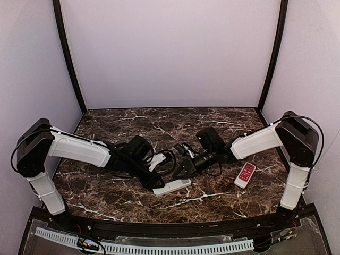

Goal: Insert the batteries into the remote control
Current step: Load the battery cover onto the remote control without the battery cover.

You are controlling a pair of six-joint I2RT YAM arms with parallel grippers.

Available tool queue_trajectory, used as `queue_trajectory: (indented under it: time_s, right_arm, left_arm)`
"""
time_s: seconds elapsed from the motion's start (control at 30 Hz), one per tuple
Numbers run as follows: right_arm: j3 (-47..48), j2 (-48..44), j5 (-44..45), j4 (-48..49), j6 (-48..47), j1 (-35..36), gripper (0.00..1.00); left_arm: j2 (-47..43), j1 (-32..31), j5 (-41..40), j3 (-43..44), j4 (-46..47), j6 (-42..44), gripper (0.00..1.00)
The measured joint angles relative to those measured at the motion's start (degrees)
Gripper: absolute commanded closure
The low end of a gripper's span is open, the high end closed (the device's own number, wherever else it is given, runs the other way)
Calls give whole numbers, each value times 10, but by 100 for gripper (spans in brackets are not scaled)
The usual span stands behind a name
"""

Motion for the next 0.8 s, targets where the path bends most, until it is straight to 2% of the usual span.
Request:
queue_trajectory:
  time_s: [0.33,0.53,0.8]
  right_arm:
    - [-3,0,-3,5,2,0,96]
    - [-4,0,-5,12,5,0,97]
    - [-4,0,-6,14,6,7,95]
  left_arm:
    - [29,-23,-34,31,-20,22,60]
    - [33,-30,-52,41,-26,31,55]
    - [-12,-25,-70,41,-33,32,55]
